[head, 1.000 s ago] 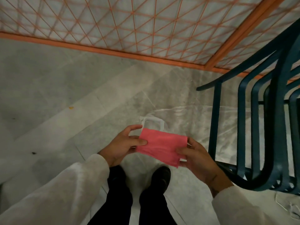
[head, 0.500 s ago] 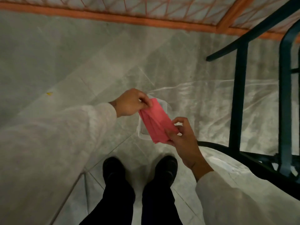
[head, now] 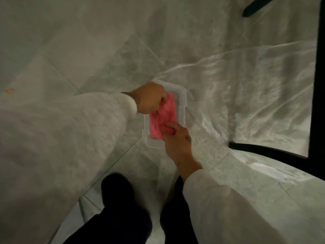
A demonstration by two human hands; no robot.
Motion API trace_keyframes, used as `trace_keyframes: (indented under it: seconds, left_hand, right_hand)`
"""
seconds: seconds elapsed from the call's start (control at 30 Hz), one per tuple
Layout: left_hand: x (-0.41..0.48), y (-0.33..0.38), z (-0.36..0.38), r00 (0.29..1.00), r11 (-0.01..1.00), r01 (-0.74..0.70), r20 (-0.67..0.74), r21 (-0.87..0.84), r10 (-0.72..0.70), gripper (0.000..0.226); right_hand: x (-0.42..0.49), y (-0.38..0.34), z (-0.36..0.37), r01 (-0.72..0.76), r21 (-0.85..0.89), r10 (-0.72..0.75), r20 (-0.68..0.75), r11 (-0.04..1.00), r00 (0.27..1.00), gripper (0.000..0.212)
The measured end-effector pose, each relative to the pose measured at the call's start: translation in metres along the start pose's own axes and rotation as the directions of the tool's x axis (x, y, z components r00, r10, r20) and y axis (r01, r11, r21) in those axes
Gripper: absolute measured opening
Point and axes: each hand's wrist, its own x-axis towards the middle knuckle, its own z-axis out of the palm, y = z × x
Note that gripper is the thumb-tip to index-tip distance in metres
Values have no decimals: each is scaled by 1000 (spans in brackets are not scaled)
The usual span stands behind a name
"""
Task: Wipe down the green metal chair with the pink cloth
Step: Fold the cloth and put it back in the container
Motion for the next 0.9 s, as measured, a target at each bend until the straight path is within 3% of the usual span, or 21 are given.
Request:
trace_keyframes:
  seconds: [0.2, 0.27, 0.3, 0.33, 0.4, 0.47, 0.5, 0.57, 0.63, 0.7, 0.83, 0.9]
  left_hand:
    - [25, -18, 19, 996, 988, -42, 86, 149, 29, 26]
    - [23, -20, 22, 996, 983, -53, 77, 175, 40, 25]
    - [20, -21, 22, 998, 986, -60, 27, 155, 57, 27]
    - [13, -19, 22, 997, 992, -58, -52, 113, 65, 31]
    - [-3, -14, 26, 965, 999, -34, -261, -39, 22, 37]
    - [-21, -10, 38, 863, 977, 31, -488, -210, -132, 37]
    - [-30, -9, 45, 804, 945, 91, -537, -314, -256, 37]
    - [-43, -10, 55, 753, 828, 248, -438, -503, -491, 46]
    - [-49, -15, 68, 779, 723, 391, -214, -569, -590, 63]
    - [-49, -22, 80, 797, 658, 435, -77, -615, -599, 68]
    - [-45, -36, 93, 795, 648, 467, -33, -602, -605, 38]
    - [-49, -41, 96, 791, 650, 478, -33, -591, -611, 34]
  right_hand:
    - [29, 6, 17, -17, -262, 39, 79, 965, 996, 43]
    - [27, 5, 18, -26, -325, 53, 75, 945, 996, 40]
    - [24, 3, 18, -3, -311, 27, 71, 950, 997, 34]
    - [19, 1, 15, 122, -358, -104, 70, 926, 992, 27]
    - [11, -4, 6, 178, -308, -211, -79, 935, 974, 20]
    - [4, -6, -12, 146, -298, -217, -222, 943, 950, 19]
    - [2, -4, -20, 131, -307, -213, -251, 943, 944, 21]
    - [2, -4, -34, 70, -339, -157, -239, 938, 958, 34]
    - [8, -1, -40, -39, -349, -16, -152, 936, 988, 46]
    - [16, 3, -40, -70, -428, 52, -53, 901, 997, 49]
    - [25, 9, -37, -11, -590, -29, -58, 807, 998, 32]
    - [21, 14, -34, 17, -678, -39, -18, 735, 999, 26]
